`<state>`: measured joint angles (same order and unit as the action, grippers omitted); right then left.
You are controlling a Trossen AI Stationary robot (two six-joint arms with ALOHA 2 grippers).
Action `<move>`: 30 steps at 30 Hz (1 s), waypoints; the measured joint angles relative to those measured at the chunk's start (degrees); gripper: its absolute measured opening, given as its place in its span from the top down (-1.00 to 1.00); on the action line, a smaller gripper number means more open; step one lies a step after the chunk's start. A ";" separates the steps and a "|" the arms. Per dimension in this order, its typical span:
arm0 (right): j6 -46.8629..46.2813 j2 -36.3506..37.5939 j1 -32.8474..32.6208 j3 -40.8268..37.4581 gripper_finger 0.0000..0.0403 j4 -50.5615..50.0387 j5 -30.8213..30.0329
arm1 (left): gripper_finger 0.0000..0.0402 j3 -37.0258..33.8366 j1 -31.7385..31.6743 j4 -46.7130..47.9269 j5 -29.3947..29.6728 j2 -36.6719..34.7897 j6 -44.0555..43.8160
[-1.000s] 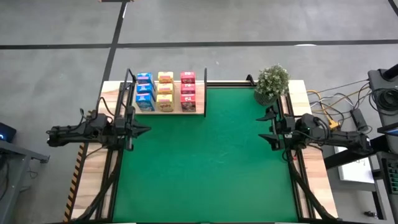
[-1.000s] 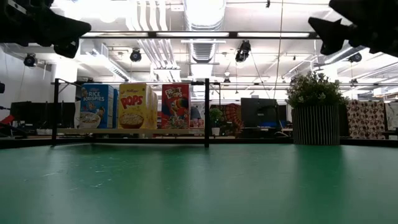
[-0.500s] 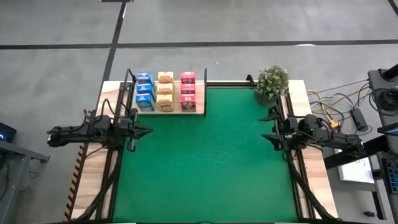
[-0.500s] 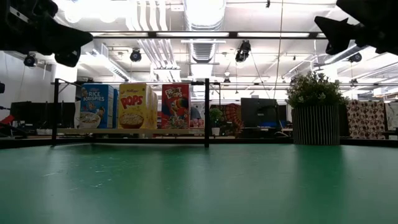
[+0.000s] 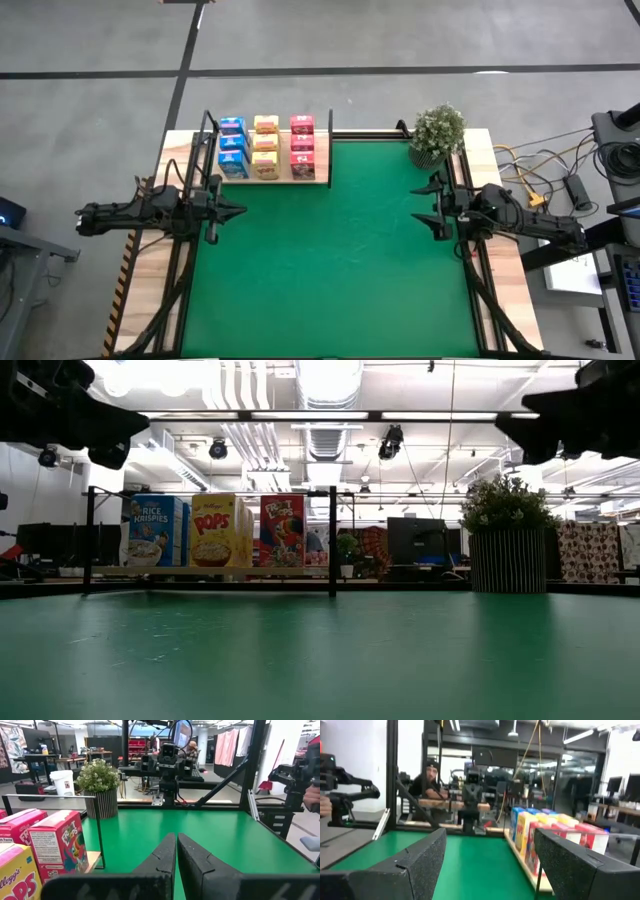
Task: Stack cereal on shelf
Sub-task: Return to Home Position
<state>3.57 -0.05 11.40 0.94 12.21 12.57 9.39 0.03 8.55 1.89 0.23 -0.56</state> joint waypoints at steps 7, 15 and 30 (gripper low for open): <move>1.30 0.00 0.00 -0.21 -0.43 -3.29 -0.16 | 1.00 -0.37 -0.01 0.14 0.03 0.08 1.63; 2.68 -1.46 0.00 -0.25 -0.36 -4.70 -4.19 | 1.00 -0.68 0.00 0.44 0.44 0.22 0.59; 8.15 -1.99 0.00 -0.30 -0.36 -4.87 -5.05 | 1.00 -0.68 0.00 0.44 0.55 0.33 1.48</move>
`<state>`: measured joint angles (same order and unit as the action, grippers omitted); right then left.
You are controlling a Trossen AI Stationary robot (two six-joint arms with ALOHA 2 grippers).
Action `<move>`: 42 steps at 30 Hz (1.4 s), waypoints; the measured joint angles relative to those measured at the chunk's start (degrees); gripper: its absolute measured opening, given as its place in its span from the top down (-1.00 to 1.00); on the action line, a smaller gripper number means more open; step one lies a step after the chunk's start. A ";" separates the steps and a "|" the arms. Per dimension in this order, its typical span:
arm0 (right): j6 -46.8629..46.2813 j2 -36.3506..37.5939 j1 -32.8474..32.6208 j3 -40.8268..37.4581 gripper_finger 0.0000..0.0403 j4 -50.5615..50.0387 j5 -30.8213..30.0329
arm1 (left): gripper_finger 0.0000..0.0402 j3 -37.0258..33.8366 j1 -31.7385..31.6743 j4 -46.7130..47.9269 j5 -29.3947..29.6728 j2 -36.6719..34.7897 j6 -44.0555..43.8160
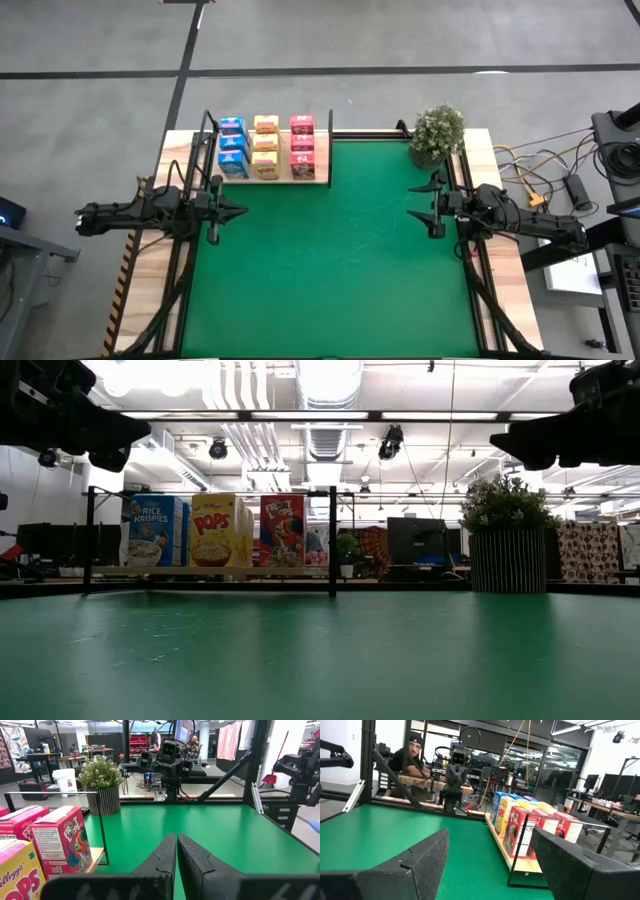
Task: Stack cereal on shelf
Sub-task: Return to Home Position
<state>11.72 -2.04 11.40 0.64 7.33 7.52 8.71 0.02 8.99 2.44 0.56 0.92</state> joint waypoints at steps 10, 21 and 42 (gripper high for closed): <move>-1.26 0.00 0.00 -0.02 -0.36 0.02 0.01 | 1.00 0.00 0.00 0.00 0.00 0.00 0.03; -1.24 0.00 0.00 -0.04 -0.36 0.02 0.01 | 1.00 0.00 0.01 0.00 0.00 0.04 0.03; -1.24 0.00 0.00 -0.07 -0.36 0.04 0.04 | 1.00 0.00 0.00 0.02 0.00 0.04 0.03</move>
